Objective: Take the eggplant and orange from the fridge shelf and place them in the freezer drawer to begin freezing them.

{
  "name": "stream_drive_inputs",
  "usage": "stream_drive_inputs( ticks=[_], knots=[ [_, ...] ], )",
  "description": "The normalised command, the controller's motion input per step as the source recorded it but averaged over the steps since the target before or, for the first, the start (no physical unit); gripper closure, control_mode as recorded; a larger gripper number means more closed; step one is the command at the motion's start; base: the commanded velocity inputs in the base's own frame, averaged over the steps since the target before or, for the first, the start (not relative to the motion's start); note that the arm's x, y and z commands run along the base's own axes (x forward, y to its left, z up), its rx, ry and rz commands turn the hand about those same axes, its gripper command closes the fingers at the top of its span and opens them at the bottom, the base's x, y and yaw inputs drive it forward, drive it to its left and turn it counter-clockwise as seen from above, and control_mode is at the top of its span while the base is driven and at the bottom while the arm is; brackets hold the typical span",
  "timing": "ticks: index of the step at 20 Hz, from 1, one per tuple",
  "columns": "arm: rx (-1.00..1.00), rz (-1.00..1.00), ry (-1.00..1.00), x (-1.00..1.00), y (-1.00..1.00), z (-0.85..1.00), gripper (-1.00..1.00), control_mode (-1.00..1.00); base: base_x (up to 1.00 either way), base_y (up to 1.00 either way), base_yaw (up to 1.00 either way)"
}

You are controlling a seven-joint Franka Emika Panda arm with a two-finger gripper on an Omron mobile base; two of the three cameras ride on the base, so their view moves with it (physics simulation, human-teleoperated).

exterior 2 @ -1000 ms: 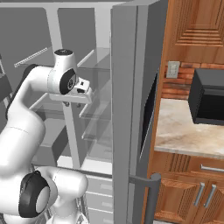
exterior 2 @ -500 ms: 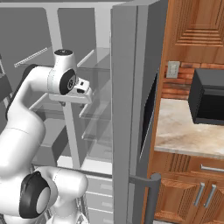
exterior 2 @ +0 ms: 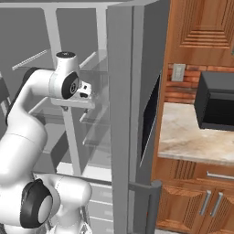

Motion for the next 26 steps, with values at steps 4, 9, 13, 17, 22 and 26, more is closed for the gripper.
stream_drive_inputs(
  ticks=[4,9,13,17,22,26],
  knots=[
    [0.00,0.00,0.00,0.00,0.00,0.00,-1.00,1.00,0.00,-0.53,-0.02],
    [0.00,0.00,0.00,0.00,0.00,0.00,-1.00,1.00,0.02,-0.39,-0.02],
    [0.00,0.00,0.00,0.00,0.00,0.00,-1.00,1.00,0.15,-0.10,-0.02],
    [0.00,0.00,0.00,0.00,0.00,0.00,-1.00,1.00,0.16,-0.05,0.00],
    [0.00,-0.01,-0.08,0.00,-0.11,0.34,-1.00,-1.00,0.00,0.00,0.00],
    [0.00,-0.05,-0.19,0.00,0.00,0.58,-1.00,-1.00,0.00,0.00,0.00]
  ],
)
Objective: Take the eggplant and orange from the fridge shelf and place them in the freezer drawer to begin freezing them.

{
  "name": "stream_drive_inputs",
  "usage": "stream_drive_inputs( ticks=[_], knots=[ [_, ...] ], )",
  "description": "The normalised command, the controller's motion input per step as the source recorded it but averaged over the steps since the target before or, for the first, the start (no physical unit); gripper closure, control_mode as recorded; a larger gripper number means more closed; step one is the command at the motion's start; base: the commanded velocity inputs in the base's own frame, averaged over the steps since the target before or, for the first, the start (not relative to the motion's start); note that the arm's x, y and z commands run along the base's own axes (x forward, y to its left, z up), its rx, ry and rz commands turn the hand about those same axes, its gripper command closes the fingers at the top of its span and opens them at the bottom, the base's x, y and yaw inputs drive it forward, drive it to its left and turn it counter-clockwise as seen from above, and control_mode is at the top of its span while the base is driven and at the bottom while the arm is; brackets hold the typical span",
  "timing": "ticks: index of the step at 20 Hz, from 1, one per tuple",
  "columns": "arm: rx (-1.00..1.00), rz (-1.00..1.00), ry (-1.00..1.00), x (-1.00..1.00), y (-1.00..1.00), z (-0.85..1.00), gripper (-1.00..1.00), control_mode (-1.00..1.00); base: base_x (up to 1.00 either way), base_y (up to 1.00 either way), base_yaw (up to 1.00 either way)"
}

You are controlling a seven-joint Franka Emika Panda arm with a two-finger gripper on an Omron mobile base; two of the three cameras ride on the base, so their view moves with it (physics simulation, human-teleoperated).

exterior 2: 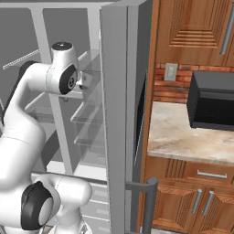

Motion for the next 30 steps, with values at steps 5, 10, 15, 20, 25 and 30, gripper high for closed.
stream_drive_inputs(
  ticks=[5,10,15,20,25,30],
  knots=[
    [0.00,-0.11,-0.19,0.00,0.00,0.66,-1.00,-1.00,0.00,0.00,0.00],
    [0.00,-0.16,-0.14,0.13,-0.03,0.65,-1.00,-1.00,0.00,0.00,0.00],
    [0.00,-0.19,-0.04,0.38,-0.15,0.42,-1.00,-1.00,0.00,0.00,0.00],
    [0.04,-0.12,0.00,0.21,-0.40,0.23,-1.00,-1.00,0.00,0.00,0.00],
    [0.01,-0.07,0.00,0.22,-0.37,0.09,-1.00,-1.00,0.00,0.00,0.00],
    [0.00,0.00,0.00,0.16,-0.11,0.02,-1.00,-1.00,0.00,0.00,0.00]
  ],
)
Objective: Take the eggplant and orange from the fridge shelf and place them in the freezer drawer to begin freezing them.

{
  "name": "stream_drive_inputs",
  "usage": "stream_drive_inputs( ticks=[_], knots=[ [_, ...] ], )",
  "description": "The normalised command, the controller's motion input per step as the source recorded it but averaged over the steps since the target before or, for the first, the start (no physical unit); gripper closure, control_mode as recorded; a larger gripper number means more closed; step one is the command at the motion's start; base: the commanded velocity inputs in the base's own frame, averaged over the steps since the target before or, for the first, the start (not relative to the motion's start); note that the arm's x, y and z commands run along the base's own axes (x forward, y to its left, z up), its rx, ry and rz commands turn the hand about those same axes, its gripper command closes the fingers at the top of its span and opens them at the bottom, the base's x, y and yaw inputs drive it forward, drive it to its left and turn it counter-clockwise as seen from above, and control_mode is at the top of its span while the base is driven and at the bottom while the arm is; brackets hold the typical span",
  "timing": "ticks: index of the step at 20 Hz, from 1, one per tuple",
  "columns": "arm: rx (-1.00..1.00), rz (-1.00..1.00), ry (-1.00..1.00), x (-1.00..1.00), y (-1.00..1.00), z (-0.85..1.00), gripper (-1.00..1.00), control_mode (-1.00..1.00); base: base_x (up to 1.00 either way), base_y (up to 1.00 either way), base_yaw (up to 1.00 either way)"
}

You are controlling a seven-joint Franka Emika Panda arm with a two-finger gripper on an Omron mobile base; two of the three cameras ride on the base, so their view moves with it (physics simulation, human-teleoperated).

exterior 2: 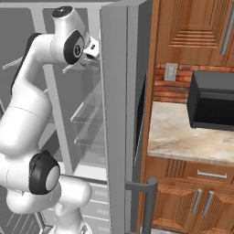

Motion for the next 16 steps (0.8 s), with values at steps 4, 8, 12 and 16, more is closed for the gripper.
stream_drive_inputs(
  ticks=[4,8,12,16],
  knots=[
    [-0.01,0.00,0.00,0.43,-0.03,-0.10,-1.00,-1.00,0.00,0.00,0.00],
    [0.00,-0.05,0.00,0.70,-0.01,-0.12,-1.00,-1.00,0.00,0.00,0.00],
    [0.00,-0.10,0.04,0.94,-0.10,-0.16,-1.00,-1.00,0.00,0.00,0.00],
    [0.06,-0.05,0.00,0.37,-0.42,0.00,-1.00,-1.00,0.00,0.00,0.00]
  ],
)
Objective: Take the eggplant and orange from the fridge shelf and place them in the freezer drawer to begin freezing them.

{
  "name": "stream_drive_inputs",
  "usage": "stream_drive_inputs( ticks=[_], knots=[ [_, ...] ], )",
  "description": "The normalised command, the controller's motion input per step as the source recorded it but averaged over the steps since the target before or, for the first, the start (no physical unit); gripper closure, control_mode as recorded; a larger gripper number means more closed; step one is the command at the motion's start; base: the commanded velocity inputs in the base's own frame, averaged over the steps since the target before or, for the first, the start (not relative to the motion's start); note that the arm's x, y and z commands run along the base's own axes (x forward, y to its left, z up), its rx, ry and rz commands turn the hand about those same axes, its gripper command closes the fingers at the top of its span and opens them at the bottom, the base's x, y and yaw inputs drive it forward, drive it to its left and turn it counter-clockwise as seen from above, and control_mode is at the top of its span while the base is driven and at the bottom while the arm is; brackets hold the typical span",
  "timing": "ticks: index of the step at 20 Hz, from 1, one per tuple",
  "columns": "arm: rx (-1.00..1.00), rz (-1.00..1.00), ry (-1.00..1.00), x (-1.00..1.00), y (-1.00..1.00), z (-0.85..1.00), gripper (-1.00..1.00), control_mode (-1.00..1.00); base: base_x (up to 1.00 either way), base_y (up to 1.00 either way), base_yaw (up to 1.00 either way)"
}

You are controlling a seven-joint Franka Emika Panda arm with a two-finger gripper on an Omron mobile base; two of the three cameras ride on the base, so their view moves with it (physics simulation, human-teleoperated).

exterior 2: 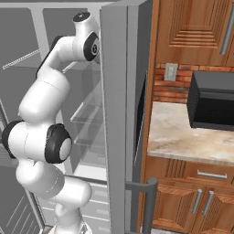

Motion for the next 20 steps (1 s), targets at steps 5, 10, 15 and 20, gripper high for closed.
stream_drive_inputs(
  ticks=[5,10,15,20],
  knots=[
    [0.03,-0.11,0.00,0.36,-0.49,0.00,-1.00,-1.00,0.00,0.00,0.00],
    [0.00,-0.06,0.00,0.41,-0.24,0.00,-1.00,-1.00,0.00,0.00,0.00],
    [-0.03,-0.07,0.00,0.78,-0.08,-0.13,-1.00,-1.00,0.00,0.00,0.00],
    [0.00,-0.06,0.00,0.70,-0.04,-0.01,-1.00,-1.00,0.00,0.00,0.00]
  ],
)
